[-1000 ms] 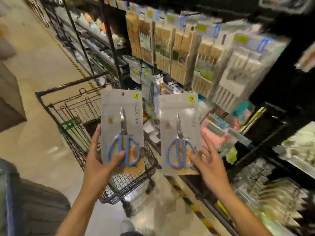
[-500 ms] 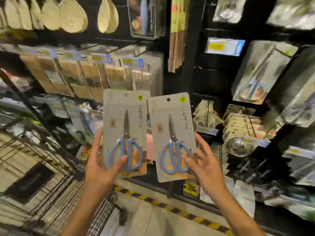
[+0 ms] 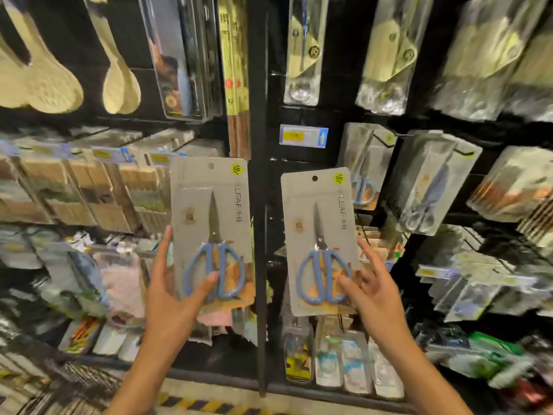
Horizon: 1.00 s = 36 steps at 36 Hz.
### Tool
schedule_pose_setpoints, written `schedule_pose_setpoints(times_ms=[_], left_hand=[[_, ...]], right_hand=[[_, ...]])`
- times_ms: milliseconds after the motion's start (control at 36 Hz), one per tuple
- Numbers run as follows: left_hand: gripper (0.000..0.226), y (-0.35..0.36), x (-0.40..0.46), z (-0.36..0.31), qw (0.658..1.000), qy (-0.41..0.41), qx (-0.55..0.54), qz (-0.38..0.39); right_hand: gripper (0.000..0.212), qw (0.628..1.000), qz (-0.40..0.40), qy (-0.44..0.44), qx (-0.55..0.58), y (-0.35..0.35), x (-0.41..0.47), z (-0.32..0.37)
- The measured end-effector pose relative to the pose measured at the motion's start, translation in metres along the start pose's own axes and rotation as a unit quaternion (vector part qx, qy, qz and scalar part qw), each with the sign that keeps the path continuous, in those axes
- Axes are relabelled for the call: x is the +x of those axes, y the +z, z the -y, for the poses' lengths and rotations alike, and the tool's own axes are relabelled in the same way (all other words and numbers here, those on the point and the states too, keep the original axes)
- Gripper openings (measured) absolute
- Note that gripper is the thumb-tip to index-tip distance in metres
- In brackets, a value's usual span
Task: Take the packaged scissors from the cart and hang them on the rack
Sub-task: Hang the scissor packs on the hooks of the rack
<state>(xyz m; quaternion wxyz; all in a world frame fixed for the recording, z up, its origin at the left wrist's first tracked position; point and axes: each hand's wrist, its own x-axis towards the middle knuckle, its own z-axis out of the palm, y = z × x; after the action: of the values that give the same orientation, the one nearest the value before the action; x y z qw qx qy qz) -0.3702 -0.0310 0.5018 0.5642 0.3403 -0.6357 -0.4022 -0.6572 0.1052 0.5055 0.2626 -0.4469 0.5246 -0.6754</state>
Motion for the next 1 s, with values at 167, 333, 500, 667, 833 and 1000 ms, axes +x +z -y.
schedule_pose_setpoints(times_ms=[167,333,500,667,833,1000], left_hand=[[0.099,0.022,0.017,-0.011,0.999,0.026,0.023,-0.007],[0.102,0.045,0.031,-0.009,0.999,0.006,0.044,-0.013],[0.099,0.065,0.045,-0.014,0.998,0.021,0.052,-0.029],[0.098,0.069,0.061,-0.014,0.995,0.033,0.086,-0.045],[0.097,0.065,0.079,-0.006,0.995,0.053,0.071,-0.05],[0.097,0.052,0.095,0.002,0.996,0.066,0.053,-0.029]], right_hand=[[0.068,1.0,0.011,-0.016,0.011,-0.019,0.027,-0.013],[0.07,0.999,0.032,0.002,0.01,-0.035,0.058,-0.03],[0.07,0.998,0.046,0.027,0.026,-0.036,0.086,-0.047],[0.071,0.998,0.053,0.035,0.026,-0.027,0.102,-0.063],[0.073,0.998,0.017,0.042,0.035,-0.015,0.109,-0.068],[0.071,0.999,-0.019,0.026,0.02,0.006,0.11,-0.072]])
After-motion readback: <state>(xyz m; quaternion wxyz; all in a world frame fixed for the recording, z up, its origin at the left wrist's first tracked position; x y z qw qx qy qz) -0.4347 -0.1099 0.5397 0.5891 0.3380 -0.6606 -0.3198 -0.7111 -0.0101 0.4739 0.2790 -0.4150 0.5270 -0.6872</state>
